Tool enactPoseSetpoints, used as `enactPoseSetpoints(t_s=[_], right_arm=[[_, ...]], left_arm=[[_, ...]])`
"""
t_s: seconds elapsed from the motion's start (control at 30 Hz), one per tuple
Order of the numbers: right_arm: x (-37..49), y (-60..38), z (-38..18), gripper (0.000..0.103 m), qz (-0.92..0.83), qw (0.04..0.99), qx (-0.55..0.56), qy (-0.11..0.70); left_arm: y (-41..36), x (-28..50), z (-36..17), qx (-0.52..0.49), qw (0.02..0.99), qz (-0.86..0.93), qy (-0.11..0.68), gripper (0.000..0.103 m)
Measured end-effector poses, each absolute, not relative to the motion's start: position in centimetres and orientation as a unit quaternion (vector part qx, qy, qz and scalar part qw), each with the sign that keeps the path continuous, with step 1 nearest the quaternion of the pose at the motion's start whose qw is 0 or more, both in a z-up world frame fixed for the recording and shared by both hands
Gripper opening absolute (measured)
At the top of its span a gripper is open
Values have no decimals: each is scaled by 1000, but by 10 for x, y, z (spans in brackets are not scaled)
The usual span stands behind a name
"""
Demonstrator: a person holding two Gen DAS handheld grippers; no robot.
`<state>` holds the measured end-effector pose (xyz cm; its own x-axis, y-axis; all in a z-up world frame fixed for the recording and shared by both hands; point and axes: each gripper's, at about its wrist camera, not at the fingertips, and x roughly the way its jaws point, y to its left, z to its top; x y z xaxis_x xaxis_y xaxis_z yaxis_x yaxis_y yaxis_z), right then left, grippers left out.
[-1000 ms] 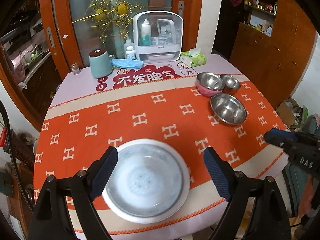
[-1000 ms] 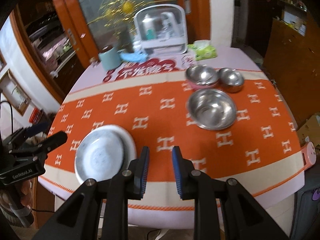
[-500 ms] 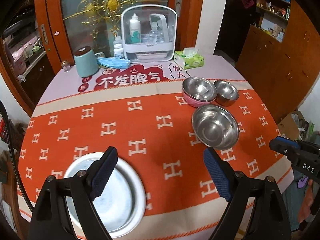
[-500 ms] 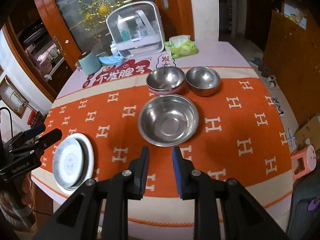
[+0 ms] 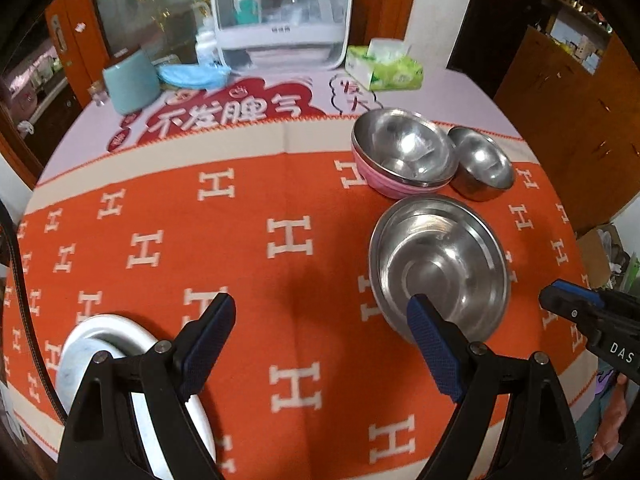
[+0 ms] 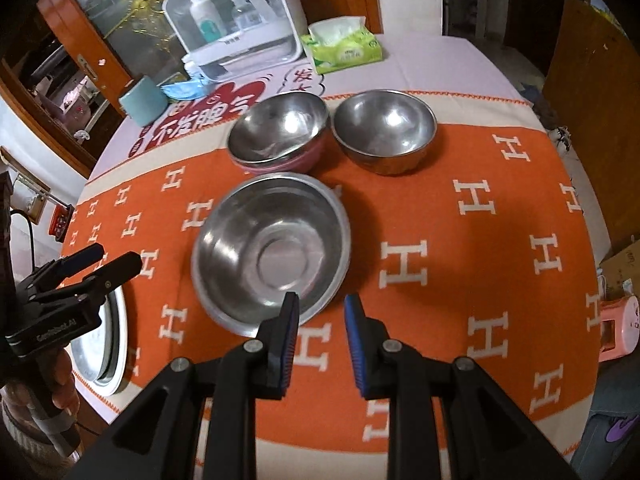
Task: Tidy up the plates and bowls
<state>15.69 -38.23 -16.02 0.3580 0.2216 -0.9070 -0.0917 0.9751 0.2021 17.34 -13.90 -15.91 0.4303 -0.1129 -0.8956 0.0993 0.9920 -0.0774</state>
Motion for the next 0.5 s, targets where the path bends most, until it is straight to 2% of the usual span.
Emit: enactPoseSetpoints(t_s=[0.37, 0.43, 0.5], right_arm=[[211, -398, -209, 24, 95, 778, 106, 612], [216, -399, -216, 24, 97, 771, 114, 619], [220, -398, -220, 24, 100, 766, 118, 624]], left_arm=[[-165, 228, -208, -4, 806, -94, 584, 87], [-167, 233, -213, -8, 800, -103, 591, 82], [-169, 238, -218, -11, 791, -113, 601, 70]])
